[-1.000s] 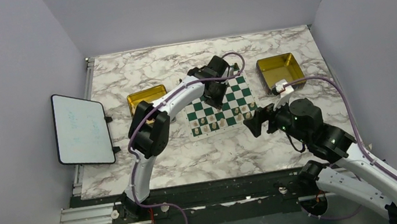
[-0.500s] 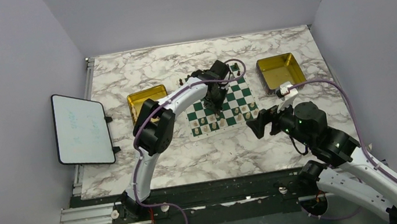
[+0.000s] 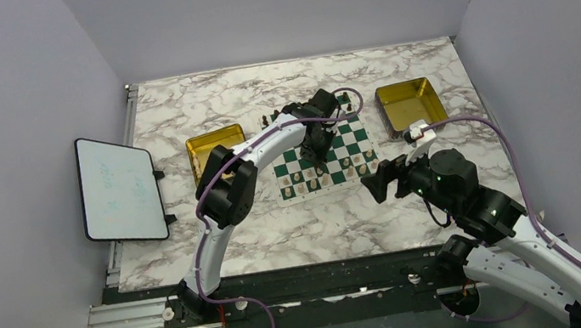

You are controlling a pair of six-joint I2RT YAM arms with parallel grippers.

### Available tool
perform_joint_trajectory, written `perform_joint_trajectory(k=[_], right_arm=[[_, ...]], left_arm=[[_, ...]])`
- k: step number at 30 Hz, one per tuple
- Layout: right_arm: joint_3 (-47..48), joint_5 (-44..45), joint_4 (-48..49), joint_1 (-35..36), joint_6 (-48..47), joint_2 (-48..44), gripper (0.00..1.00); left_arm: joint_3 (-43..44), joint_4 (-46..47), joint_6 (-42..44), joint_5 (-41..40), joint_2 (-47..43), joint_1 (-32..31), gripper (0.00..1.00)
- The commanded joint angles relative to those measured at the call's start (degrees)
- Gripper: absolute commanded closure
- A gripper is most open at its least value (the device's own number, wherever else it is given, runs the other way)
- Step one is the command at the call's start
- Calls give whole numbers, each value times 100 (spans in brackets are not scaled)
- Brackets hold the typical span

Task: Set up the chess pieces on the board
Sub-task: Place the chess piece on the chessboard.

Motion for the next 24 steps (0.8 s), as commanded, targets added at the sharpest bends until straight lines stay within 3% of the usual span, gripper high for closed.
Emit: perform_joint_trajectory(k=[1, 14, 24], right_arm=[[-49, 117, -46, 1, -20, 5, 0], [-54, 151, -40, 1, -24, -21, 0], [-57, 199, -45, 1, -19, -65, 0]], left_arm=[[216, -45, 3, 92, 99, -48, 99], [323, -42, -16, 31, 259, -62, 97], [265, -35, -7, 20, 266, -66, 87]])
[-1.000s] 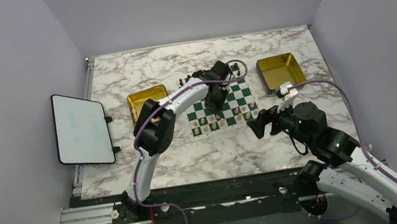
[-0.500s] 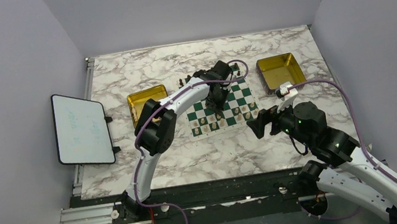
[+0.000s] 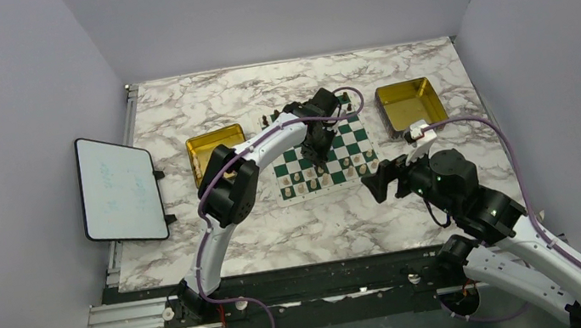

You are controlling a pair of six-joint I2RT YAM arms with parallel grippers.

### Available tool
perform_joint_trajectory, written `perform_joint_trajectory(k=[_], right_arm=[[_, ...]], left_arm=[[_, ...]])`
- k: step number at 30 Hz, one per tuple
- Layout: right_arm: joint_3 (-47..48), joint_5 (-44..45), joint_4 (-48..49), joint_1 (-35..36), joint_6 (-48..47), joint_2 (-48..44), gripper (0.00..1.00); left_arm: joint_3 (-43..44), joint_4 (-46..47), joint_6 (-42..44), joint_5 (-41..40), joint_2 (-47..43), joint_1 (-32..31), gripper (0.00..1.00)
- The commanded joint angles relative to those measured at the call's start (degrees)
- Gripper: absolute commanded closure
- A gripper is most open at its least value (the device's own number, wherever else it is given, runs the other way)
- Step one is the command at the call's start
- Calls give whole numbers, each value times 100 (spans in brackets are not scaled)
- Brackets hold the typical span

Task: Set up the chess pieces on the board
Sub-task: Place the chess piece on the chessboard, then move the chess piece to the storage box.

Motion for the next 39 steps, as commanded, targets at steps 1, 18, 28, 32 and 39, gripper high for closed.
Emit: perform_joint_trajectory(k=[1, 18, 28, 32, 39], right_arm=[[-42, 155, -45, 1, -19, -52, 0], [-66, 46, -2, 2, -28, -45, 0], [-96, -2, 60, 1, -42, -29, 0], [-140, 106, 85, 3, 108, -44, 0], [-482, 455, 320, 1, 826, -22, 0]], left_arm=[[86, -3, 2, 13, 119, -61, 84], [371, 3, -63, -84, -124, -61, 70], [351, -10, -84, -222, -307, -44, 67], [361, -10, -67, -266, -356, -44, 67], [143, 174, -178, -1000, -908, 53, 64]])
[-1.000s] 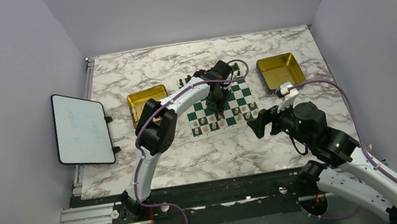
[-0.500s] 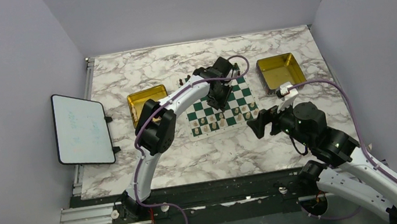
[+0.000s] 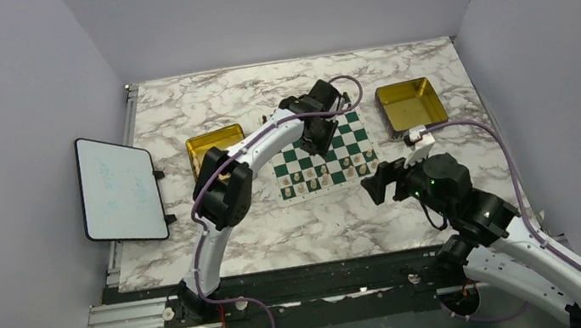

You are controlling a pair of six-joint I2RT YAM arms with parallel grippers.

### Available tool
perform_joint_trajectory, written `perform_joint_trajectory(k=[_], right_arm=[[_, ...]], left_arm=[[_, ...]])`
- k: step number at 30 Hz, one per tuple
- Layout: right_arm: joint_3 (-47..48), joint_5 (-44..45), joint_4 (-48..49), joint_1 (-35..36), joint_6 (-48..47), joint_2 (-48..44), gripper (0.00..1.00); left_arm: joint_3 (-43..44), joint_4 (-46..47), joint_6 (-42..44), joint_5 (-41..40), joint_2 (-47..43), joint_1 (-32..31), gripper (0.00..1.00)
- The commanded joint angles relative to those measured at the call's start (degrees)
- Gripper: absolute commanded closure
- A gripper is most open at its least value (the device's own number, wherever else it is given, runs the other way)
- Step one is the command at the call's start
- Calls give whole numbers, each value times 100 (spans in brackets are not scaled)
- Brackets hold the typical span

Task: Set up the chess pieces on the board
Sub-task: Move the chess piece to the storage box.

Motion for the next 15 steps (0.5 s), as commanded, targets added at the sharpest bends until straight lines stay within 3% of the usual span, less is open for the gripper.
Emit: perform_joint_trajectory(k=[1, 8, 15], right_arm=[[-201, 337, 192, 1, 579, 56, 0], [-285, -345, 548, 1, 313, 260, 0], [-331, -578, 679, 5, 233, 351, 0]], left_arm=[[-103, 167, -111, -735, -821, 99, 64], [-1058, 540, -236, -1396, -1826, 721, 63], [-2525, 905, -324, -1497, -2737, 1889, 73]])
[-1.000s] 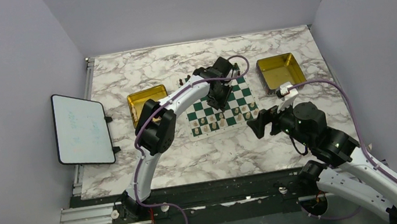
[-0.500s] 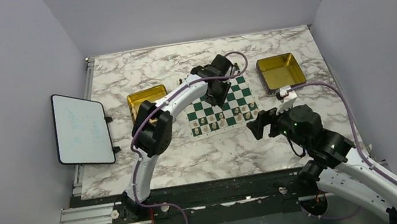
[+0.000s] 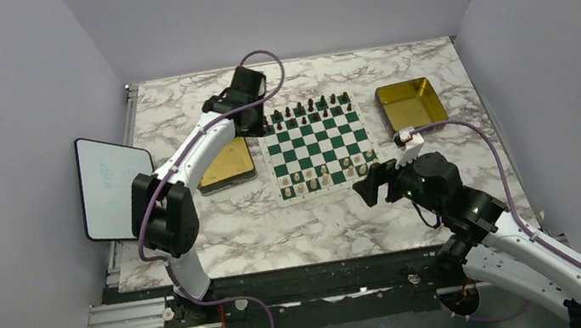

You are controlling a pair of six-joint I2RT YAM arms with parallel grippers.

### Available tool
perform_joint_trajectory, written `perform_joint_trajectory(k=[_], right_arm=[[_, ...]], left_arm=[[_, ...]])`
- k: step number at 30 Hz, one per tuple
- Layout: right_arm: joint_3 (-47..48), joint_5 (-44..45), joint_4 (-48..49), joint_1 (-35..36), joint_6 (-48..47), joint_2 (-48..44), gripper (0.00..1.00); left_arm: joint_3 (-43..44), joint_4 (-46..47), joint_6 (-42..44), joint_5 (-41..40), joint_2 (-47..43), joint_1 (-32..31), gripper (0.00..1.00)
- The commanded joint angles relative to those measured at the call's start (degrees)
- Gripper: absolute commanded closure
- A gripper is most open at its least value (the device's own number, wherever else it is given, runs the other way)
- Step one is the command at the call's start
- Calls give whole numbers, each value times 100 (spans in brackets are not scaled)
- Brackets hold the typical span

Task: Set up the chess pieces on the board
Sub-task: Move the chess piece to the storage box.

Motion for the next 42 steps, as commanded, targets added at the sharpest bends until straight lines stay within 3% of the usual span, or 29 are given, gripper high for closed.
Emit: perform_joint_trajectory(k=[1, 10, 17, 42], right_arm=[[-64, -310, 318, 1, -96, 27, 0], [32, -336, 425, 1, -235, 107, 0], [62, -447, 476, 1, -212, 108, 0], [184, -135, 262, 1, -484, -46, 0]], left_arm=[[-983, 282, -120, -481, -565, 677, 73], [-1962, 698, -71, -1111, -881, 1414, 74], [-1931, 823, 155, -1664, -596, 1738, 75], [-1595, 816, 328, -1759, 306, 1998, 66]])
